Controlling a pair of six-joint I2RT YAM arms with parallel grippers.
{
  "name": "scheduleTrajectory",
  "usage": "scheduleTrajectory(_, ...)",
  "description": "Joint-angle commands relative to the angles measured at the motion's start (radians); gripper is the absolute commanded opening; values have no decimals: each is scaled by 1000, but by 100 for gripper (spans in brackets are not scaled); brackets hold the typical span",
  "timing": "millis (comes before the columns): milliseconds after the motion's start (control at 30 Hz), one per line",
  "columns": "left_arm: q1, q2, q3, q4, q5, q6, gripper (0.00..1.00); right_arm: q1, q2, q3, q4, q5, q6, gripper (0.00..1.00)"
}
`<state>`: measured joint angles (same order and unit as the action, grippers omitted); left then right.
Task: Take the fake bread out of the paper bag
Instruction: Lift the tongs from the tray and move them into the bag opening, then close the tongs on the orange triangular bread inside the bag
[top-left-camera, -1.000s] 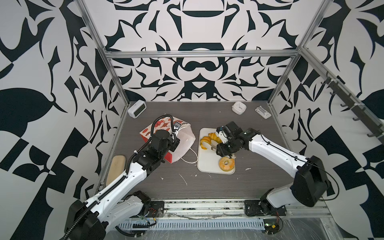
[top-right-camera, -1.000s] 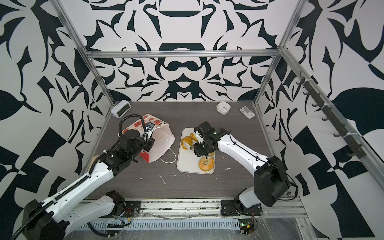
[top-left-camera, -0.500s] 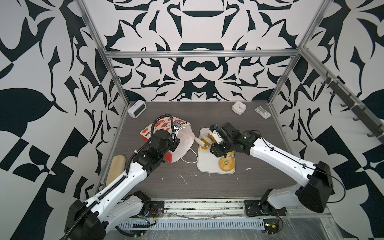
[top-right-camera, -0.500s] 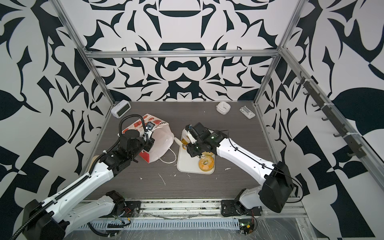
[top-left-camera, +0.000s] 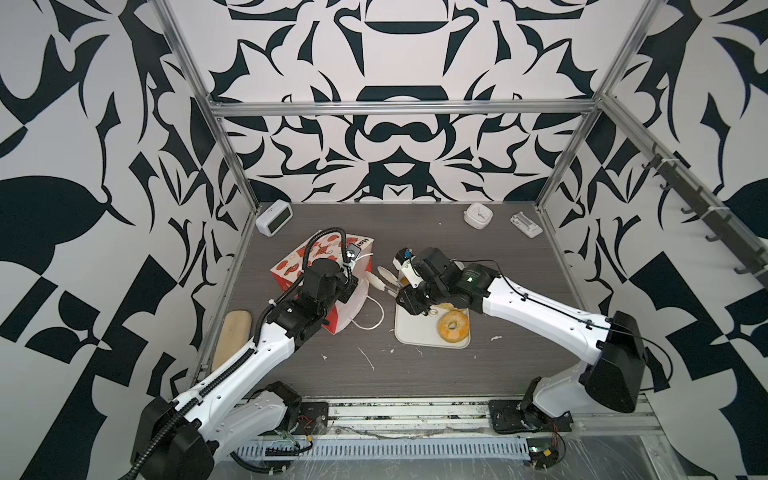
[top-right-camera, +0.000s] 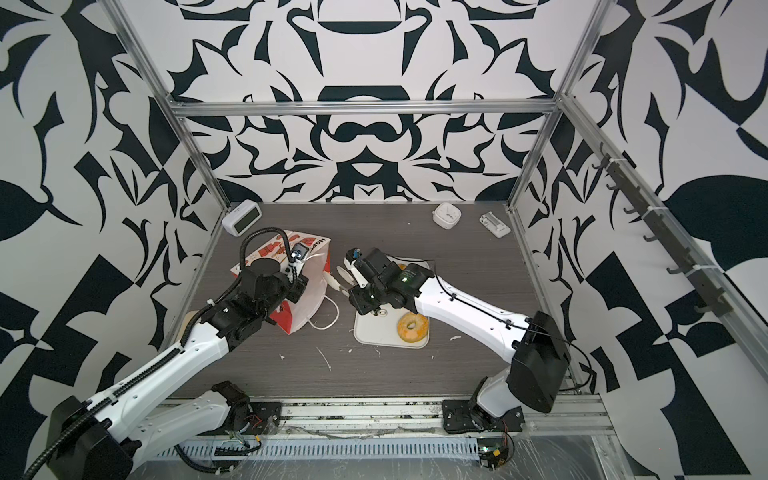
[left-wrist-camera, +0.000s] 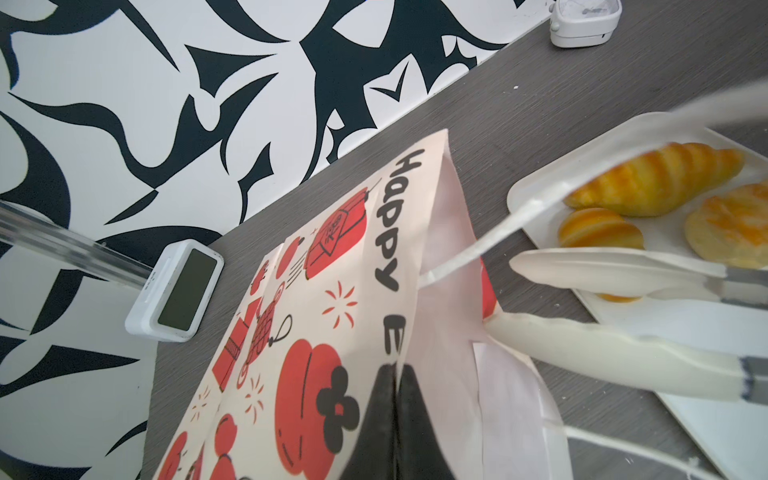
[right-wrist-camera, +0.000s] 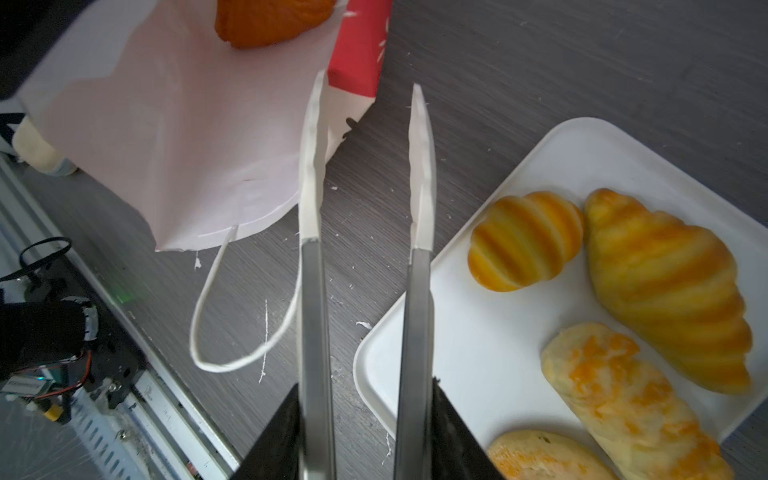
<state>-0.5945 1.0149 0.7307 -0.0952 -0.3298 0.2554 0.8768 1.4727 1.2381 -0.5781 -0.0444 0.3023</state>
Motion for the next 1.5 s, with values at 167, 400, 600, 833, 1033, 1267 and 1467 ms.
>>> scheduleTrajectory(167, 5, 21, 35, 2, 3, 4, 6, -12, -176, -88, -11, 223, 42, 48)
scheduleTrajectory(400, 7, 63, 53, 26, 17, 3, 6, -9, -232, -97, 38, 114, 57, 46)
scheduleTrajectory(600, 7, 95, 74, 45, 28, 3, 6, 20, -153, -103, 168, -17, 82, 44)
scheduleTrajectory(833, 7, 113, 90, 52, 46, -1, 6, 25, 39, -79, 359, -76, 104, 43)
scheduleTrajectory(1033, 7, 101, 80, 52, 64, 2, 6, 24, 218, 47, 439, -116, 145, 43)
scheduleTrajectory(1267, 7, 79, 60, 62, 98, -1, 6, 16, 376, 188, 478, -198, 257, 47)
scheduleTrajectory(1467, 8, 65, 48, 66, 99, -9, 6, 7, 448, 248, 475, -219, 320, 48)
